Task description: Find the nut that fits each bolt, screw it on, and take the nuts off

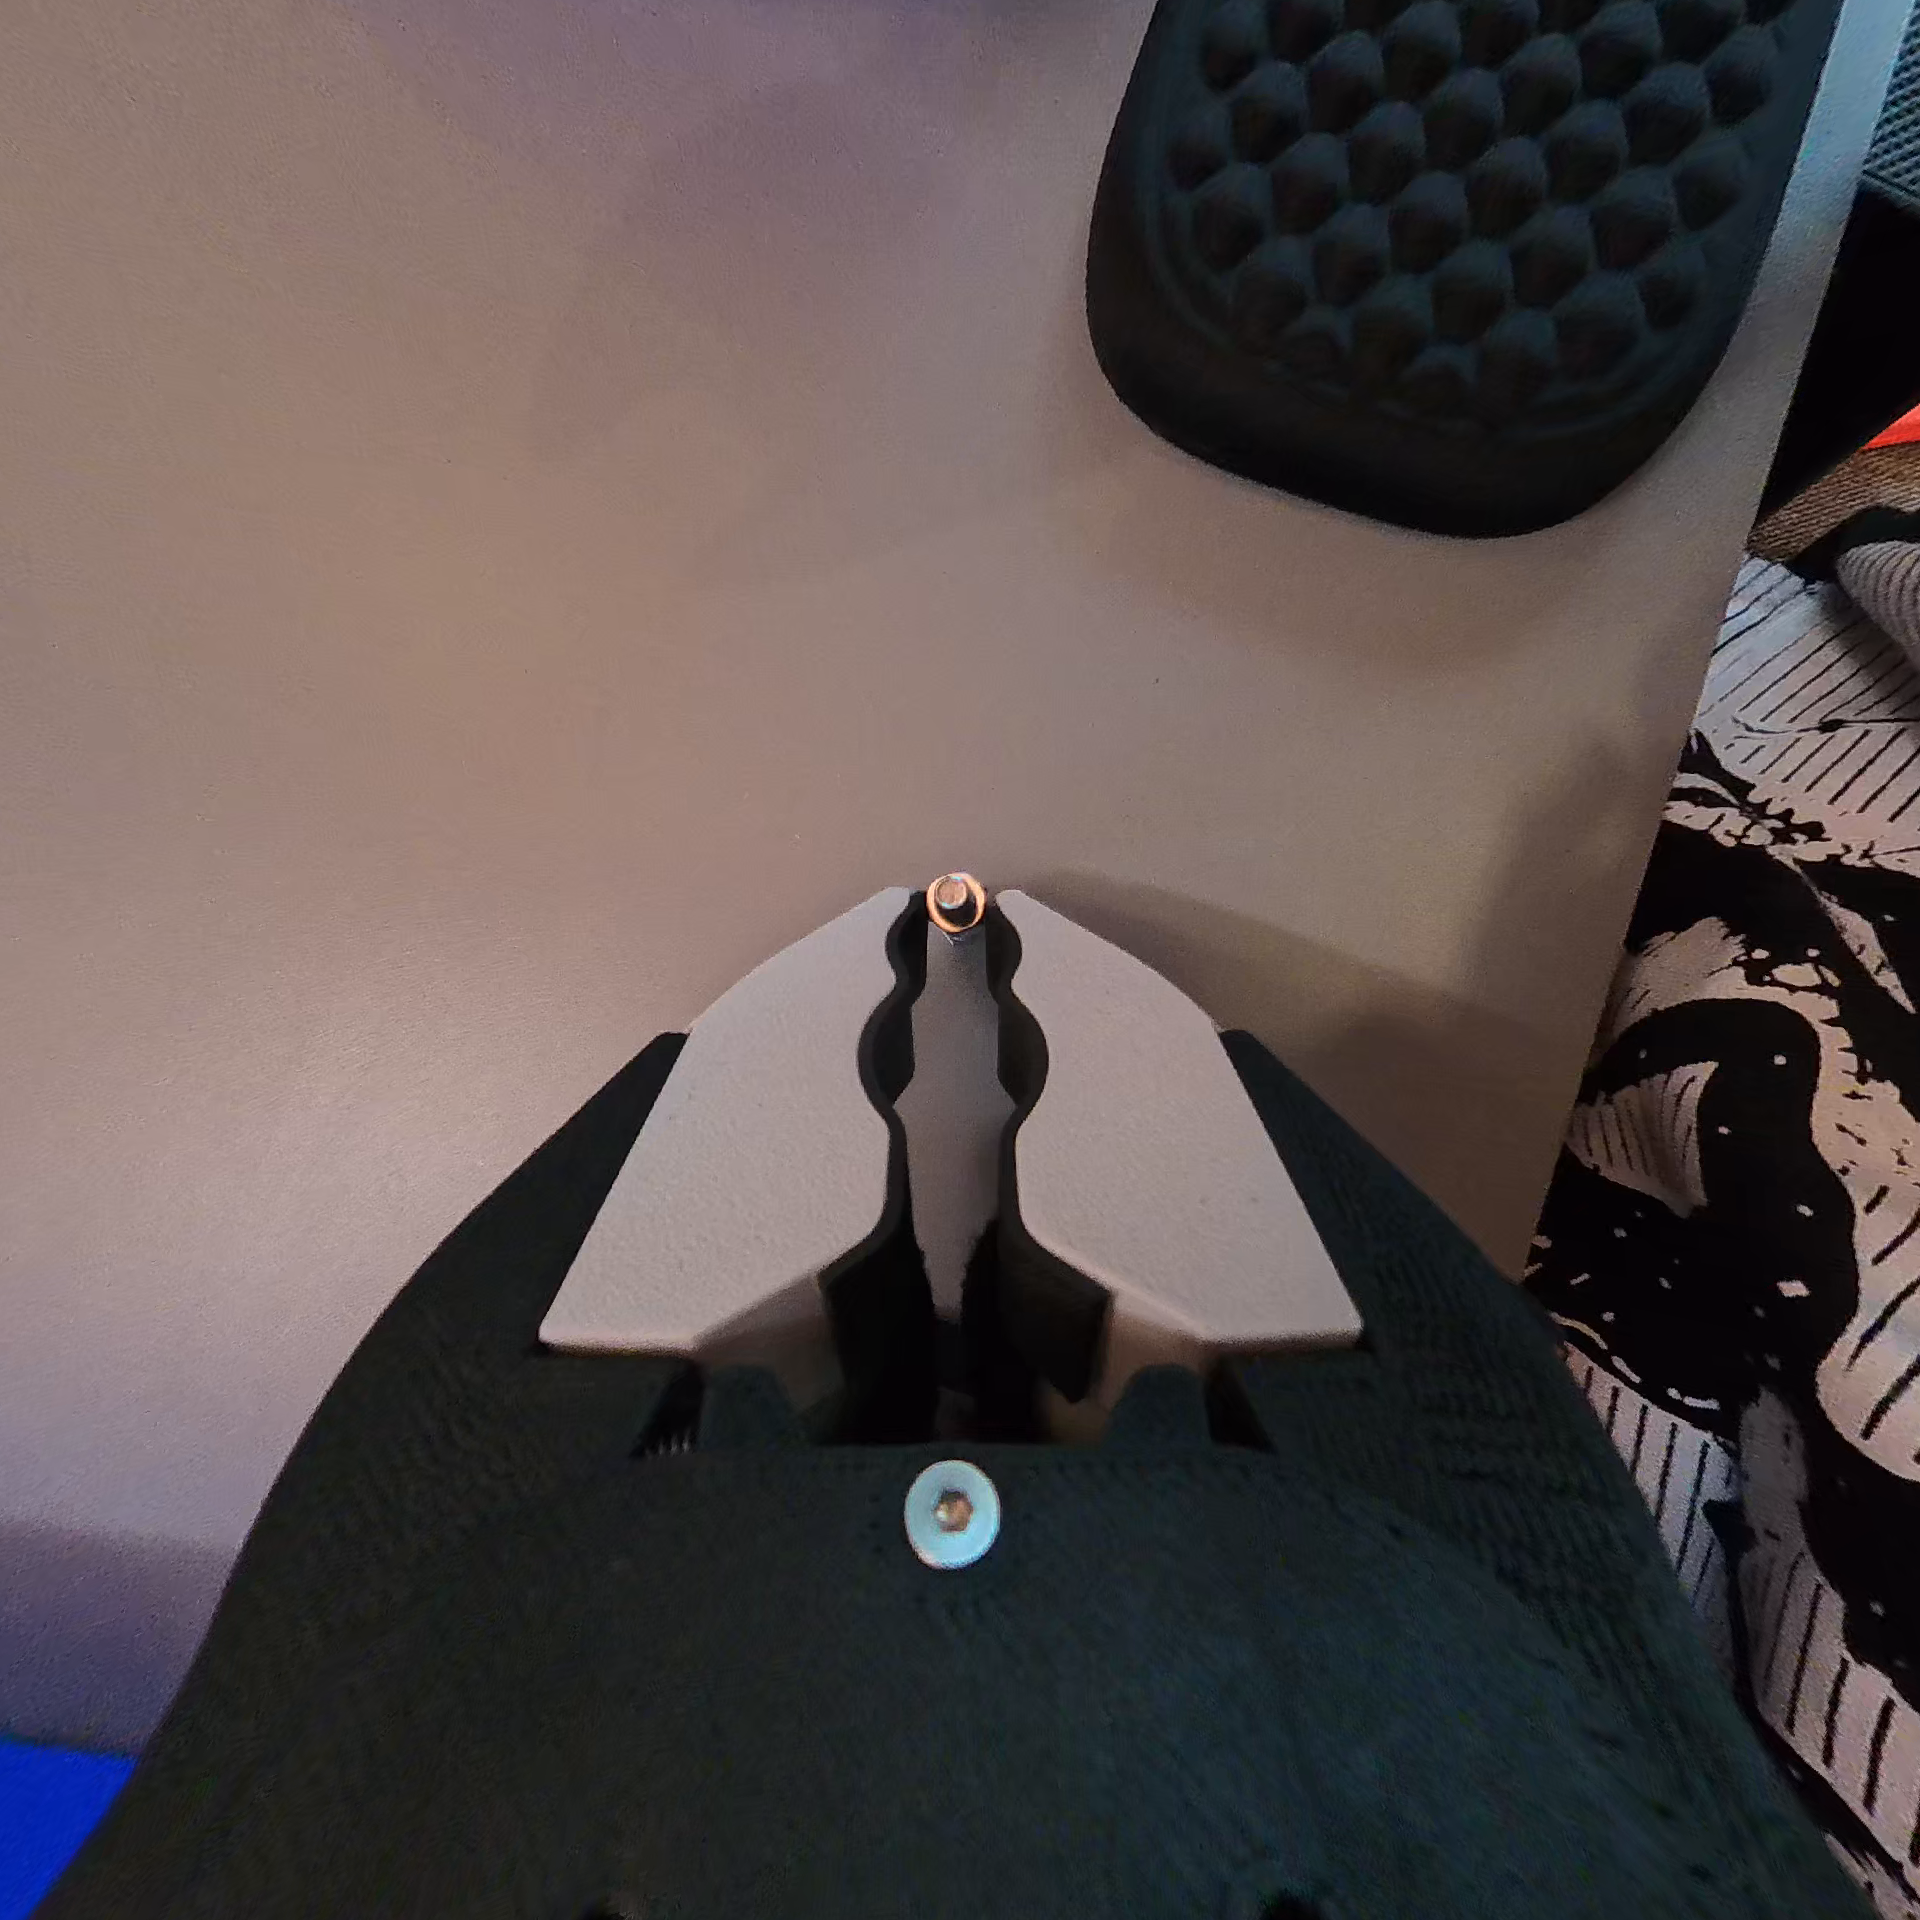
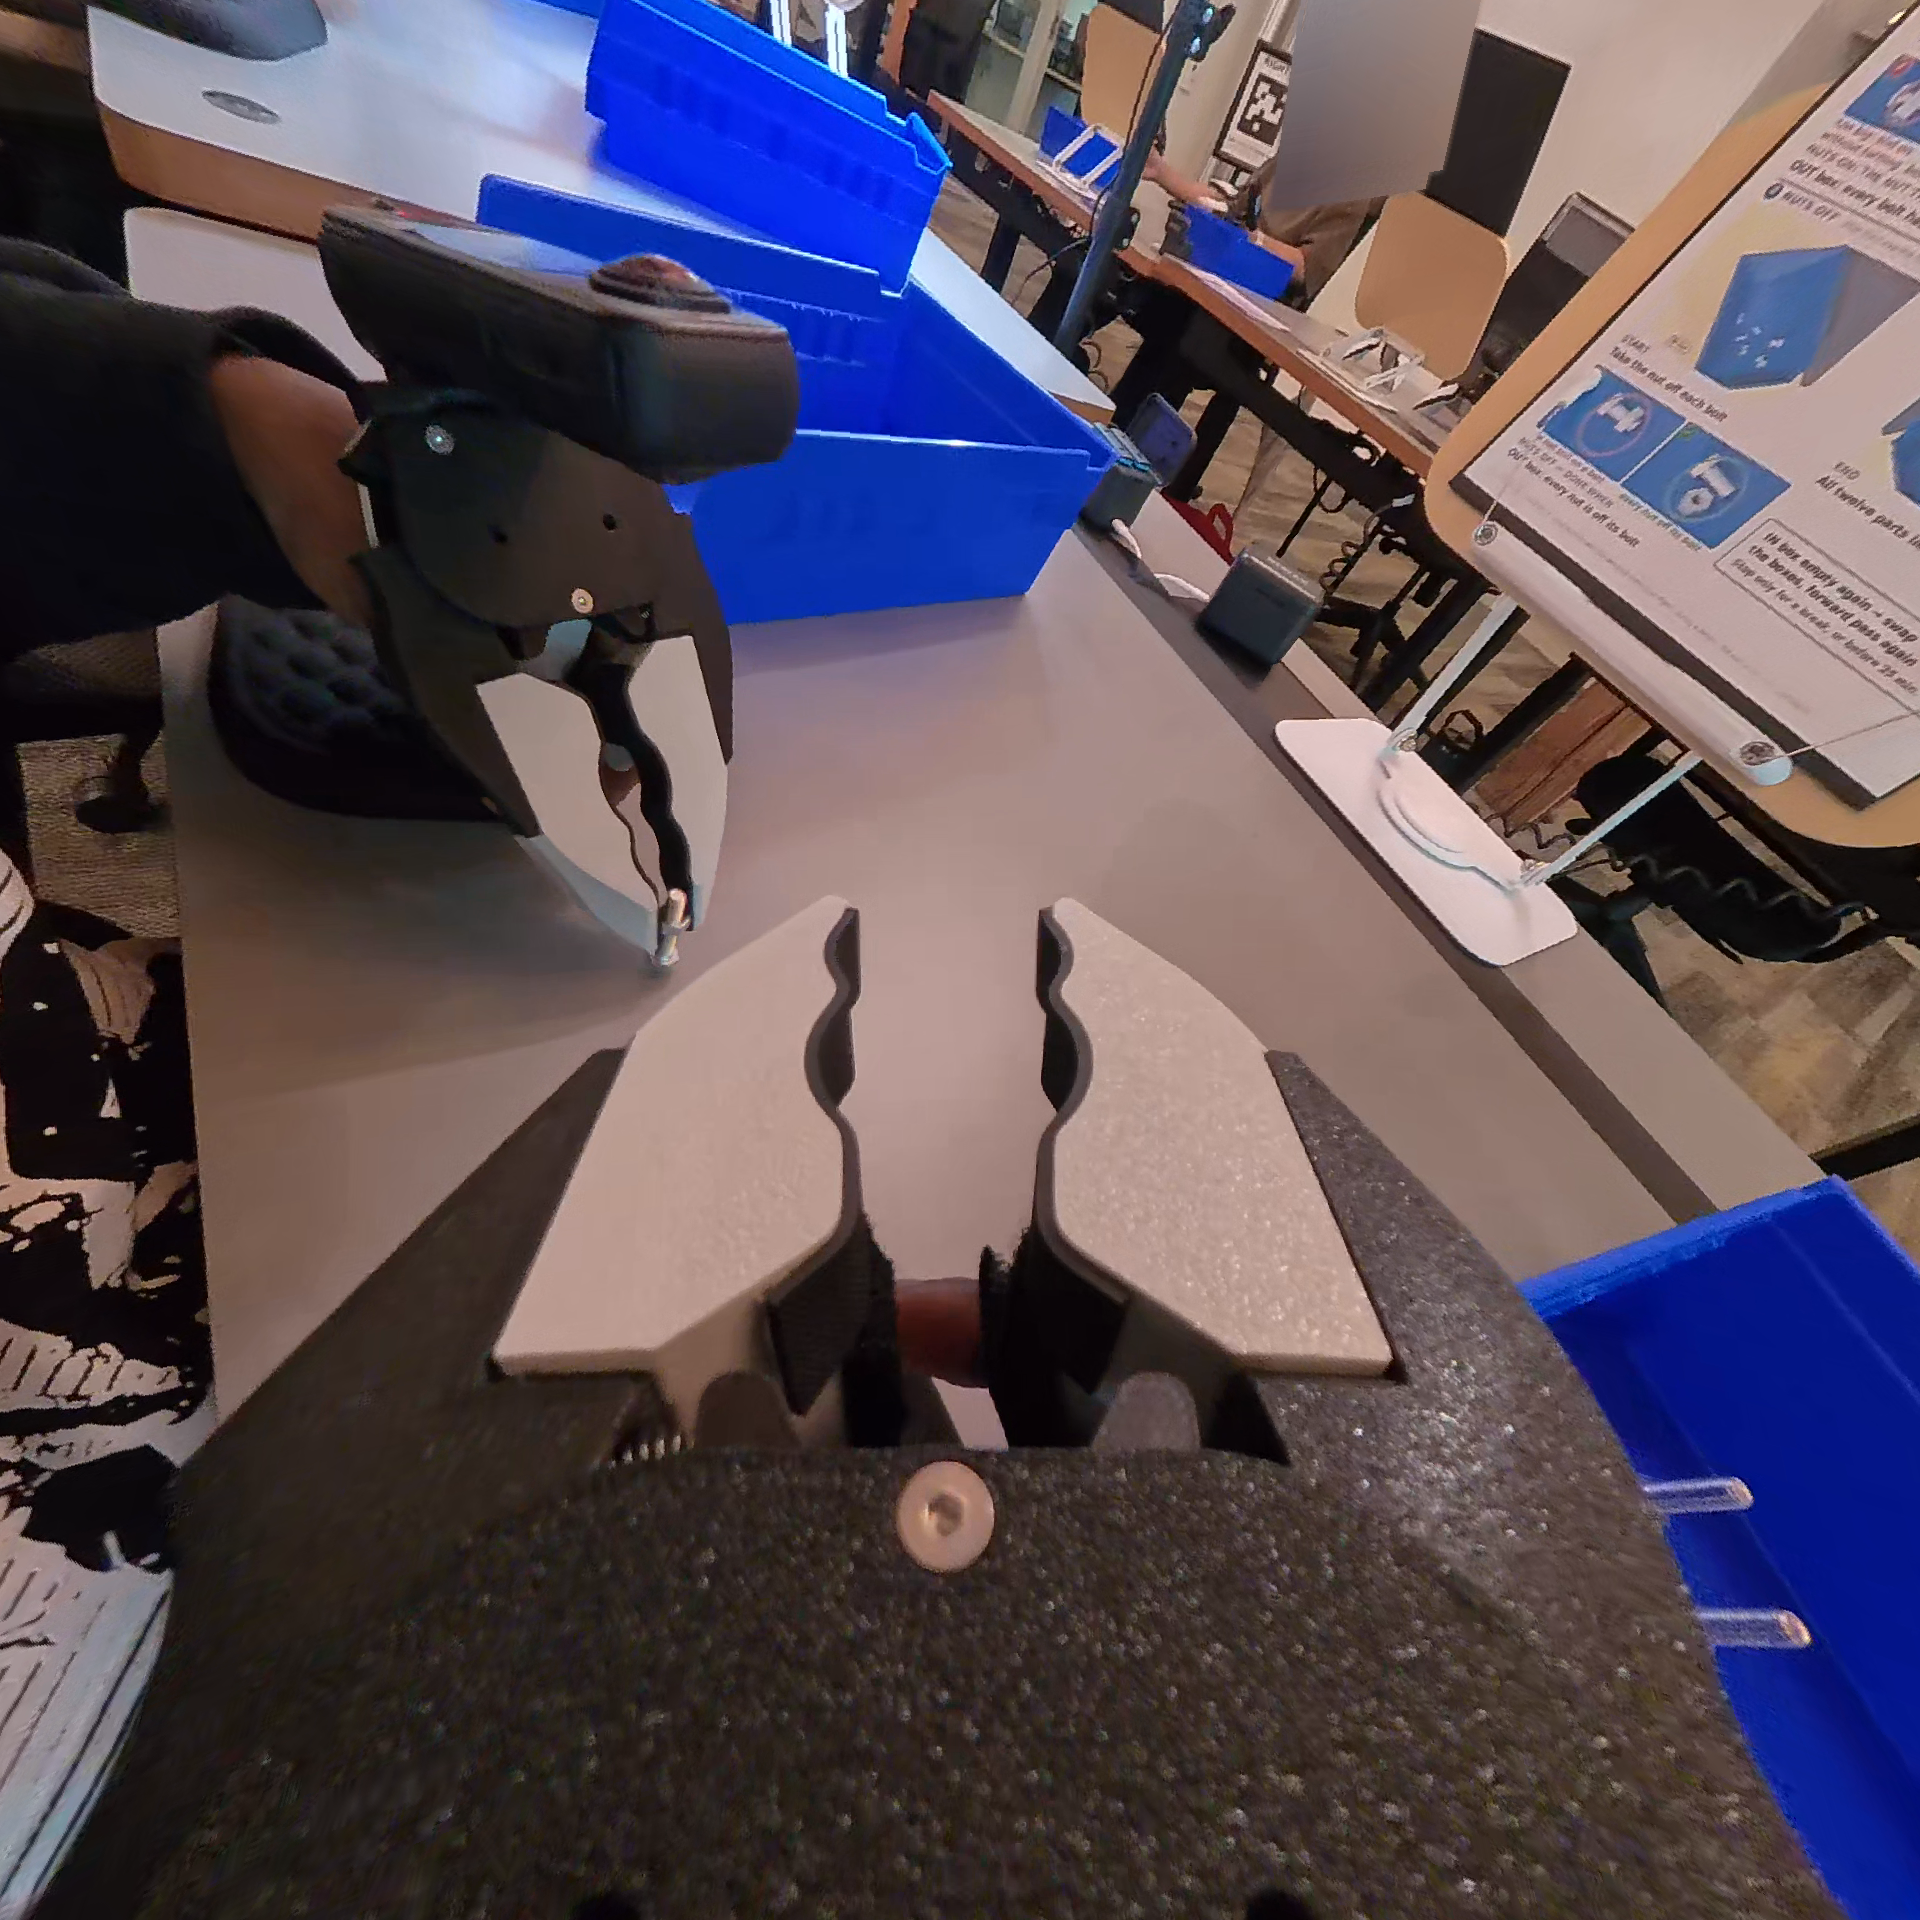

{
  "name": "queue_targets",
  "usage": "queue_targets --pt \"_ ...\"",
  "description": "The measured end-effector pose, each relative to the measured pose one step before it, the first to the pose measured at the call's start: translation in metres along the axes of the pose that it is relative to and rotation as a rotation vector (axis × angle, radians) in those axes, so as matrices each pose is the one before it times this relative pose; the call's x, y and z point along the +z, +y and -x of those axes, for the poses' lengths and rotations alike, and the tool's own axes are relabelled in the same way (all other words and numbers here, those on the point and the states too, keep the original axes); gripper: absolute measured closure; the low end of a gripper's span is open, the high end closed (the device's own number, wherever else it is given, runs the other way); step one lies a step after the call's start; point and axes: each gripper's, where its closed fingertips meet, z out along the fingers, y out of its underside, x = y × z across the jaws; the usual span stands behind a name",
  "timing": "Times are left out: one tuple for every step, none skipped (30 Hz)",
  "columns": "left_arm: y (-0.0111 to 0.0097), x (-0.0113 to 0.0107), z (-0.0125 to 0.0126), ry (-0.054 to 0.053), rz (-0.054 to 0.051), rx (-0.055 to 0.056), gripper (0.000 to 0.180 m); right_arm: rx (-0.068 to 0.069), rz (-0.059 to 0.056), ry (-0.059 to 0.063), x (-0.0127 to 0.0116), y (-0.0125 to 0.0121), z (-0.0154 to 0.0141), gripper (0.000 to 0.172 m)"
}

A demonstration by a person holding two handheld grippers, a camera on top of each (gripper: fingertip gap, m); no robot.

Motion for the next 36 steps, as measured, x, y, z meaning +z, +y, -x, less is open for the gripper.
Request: queue_targets --pt "0.00044 0.00060 -0.00033 0.0018 0.0022 0.0003 0.170 0.0064 0.0023 -0.0068 0.00100 0.00069 0.00114 0.139" --pt "0.00019 0.00050 -0.00053 0.0028 0.0008 0.0010 0.170 0.0081 0.0030 -0.0110 0.00149 0.00070 0.00181 0.140" --pt "-0.00003 0.00041 -0.00018 0.0014 0.0003 0.0002 0.170 0.0102 0.0034 -0.0165 0.00175 0.00107 0.00271 0.142" --pt "-0.00031 0.00030 0.00010 -0.0012 -0.0022 -0.0010 0.170 0.0157 0.0048 -0.0222 0.00232 0.00101 0.00343 0.147" --pt "-0.00036 0.00021 -0.00010 0.0010 -0.0024 -0.0014 0.169 0.0203 0.0058 -0.0261 0.00286 0.00110 0.00393 0.149" --pt "-0.00046 -0.00002 -0.00024 0.0018 -0.0041 -0.0020 0.167 0.0209 0.0053 -0.0266 0.00346 0.00116 0.00412 0.151" --pt "-0.00056 -0.00025 -0.00016 0.0016 -0.0058 -0.0014 0.166 0.0189 0.0061 -0.0267 0.00401 0.00136 0.00414 0.152" --pt "-0.00030 -0.00041 0.00003 0.0000 -0.0046 -0.0025 0.164 0.0147 0.0098 -0.0249 0.00449 0.00197 0.00390 0.152" --pt "0.00000 -0.00062 -0.00002 -0.0004 -0.0034 -0.0033 0.162 0.0112 0.0109 -0.0205 0.00503 0.00218 0.00328 0.153" --pt "0.00032 -0.00114 0.00014 -0.0008 -0.0040 -0.0035 0.160 0.0103 0.0114 -0.0202 0.00540 0.00239 0.00341 0.154" --pt "0.00011 -0.00188 0.00016 -0.0014 -0.0076 -0.0040 0.158 0.0101 0.0118 -0.0223 0.00570 0.00256 0.00356 0.154" --pt "-0.00059 -0.00277 0.00042 -0.0025 -0.0151 -0.0068 0.156 0.0090 0.0105 -0.0220 0.00605 0.00240 0.00342 0.154" --pt "-0.00137 -0.00383 0.00059 -0.0034 -0.0233 -0.0102 0.155 0.0096 0.0090 -0.0188 0.00618 0.00213 0.00290 0.155" --pt "-0.00186 -0.00470 0.00094 -0.0048 -0.0305 -0.0122 0.152 0.0106 0.0095 -0.0200 0.00624 0.00218 0.00307 0.156" --pt "-0.00292 -0.00565 0.00145 -0.0084 -0.0407 -0.0131 0.150 0.0104 0.0106 -0.0218 0.00630 0.00207 0.00311 0.156" --pt "-0.00465 -0.00685 0.00091 -0.0052 -0.0562 -0.0065 0.148 0.0078 0.0102 -0.0197 0.00621 0.00209 0.00276 0.157" --pt "-0.00664 -0.00786 0.00084 -0.0071 -0.0736 -0.0021 0.146 0.0055 0.0106 -0.0148 0.00603 0.00205 0.00178 0.157" --pt "-0.00847 -0.00861 0.00110 -0.0105 -0.0867 0.0020 0.144 0.0041 0.0130 -0.0099 0.00588 0.00217 0.00088 0.157" --pt "-0.00942 -0.00933 0.00121 -0.0124 -0.0941 0.0009 0.143 0.0039 0.0134 -0.0059 0.00568 0.00224 0.00018 0.157" --pt "-0.01006 -0.00956 0.00128 -0.0126 -0.0948 -0.0046 0.142 0.0047 0.0135 -0.0050 0.00537 0.00211 -0.00024 0.158" --pt "-0.00990 -0.00916 0.00166 -0.0147 -0.0887 -0.0093 0.142 0.0049 0.0149 -0.0056 0.00521 0.00224 -0.00026 0.158" --pt "-0.00846 -0.00840 0.00208 -0.0160 -0.0736 -0.0111 0.141 0.0035 0.0169 -0.0041 0.00511 0.00249 -0.00059 0.158" --pt "-0.00647 -0.00733 0.00214 -0.0154 -0.0537 -0.0096 0.141 0.0003 0.0185 -0.0027 0.00472 0.00274 -0.00078 0.158" --pt "-0.00402 -0.00597 0.00218 -0.0156 -0.0337 -0.0051 0.141 -0.0019 0.0180 -0.0024 0.00433 0.00271 -0.00075 0.158" --pt "-0.00236 -0.00475 0.00208 -0.0149 -0.0192 0.0008 0.141 -0.0037 0.0144 -0.0043 0.00392 0.00224 -0.00014 0.158" --pt "-0.00090 -0.00350 0.00126 -0.0100 -0.0095 0.0056 0.141 -0.0029 0.0107 -0.0056 0.00331 0.00170 0.00014 0.158" --pt "0.00014 -0.00237 0.00068 -0.0058 -0.0023 0.0065 0.141 -0.0009 0.0094 -0.0042 0.00277 0.00158 0.00017 0.158" --pt "0.00078 -0.00127 0.00052 -0.0046 0.0021 0.0060 0.141 -0.0002 0.0081 -0.0027 0.00229 0.00131 -0.00003 0.159" --pt "0.00092 -0.00055 0.00022 -0.0026 0.0022 0.0074 0.141 -0.0003 0.0068 -0.0021 0.00180 0.00106 -0.00016 0.160" --pt "0.00092 0.00003 -0.00022 -0.0001 0.0027 0.0078 0.141 -0.0007 0.0067 -0.0028 0.00133 0.00076 0.00008 0.162" --pt "0.00131 0.00064 -0.00050 0.0002 0.0056 0.0065 0.141 -0.0023 0.0045 -0.0012 0.00059 0.00013 0.00006 0.165" --pt "0.00177 0.00118 -0.00021 -0.0034 0.0084 0.0061 0.141 -0.0031 -0.0024 0.0031 -0.00015 -0.00095 -0.00063 0.166" --pt "0.00272 0.00182 -0.00036 -0.0047 0.0130 0.0066 0.141 -0.0004 -0.0072 0.0016 -0.00095 -0.00170 -0.00046 0.166" --pt "0.00351 0.00274 -0.00075 -0.0068 0.0169 0.0064 0.141 0.0066 -0.0092 -0.0046 -0.00170 -0.00253 0.00008 0.166" --pt "0.00384 0.00354 -0.00131 -0.0093 0.0184 0.0079 0.140 0.0125 -0.0130 -0.0049 -0.00274 -0.00369 -0.00008 0.166" --pt "0.00396 0.00423 -0.00123 -0.0157 0.0184 0.0092 0.140 0.0150 -0.0189 0.0020 -0.00388 -0.00523 -0.00082 0.166"
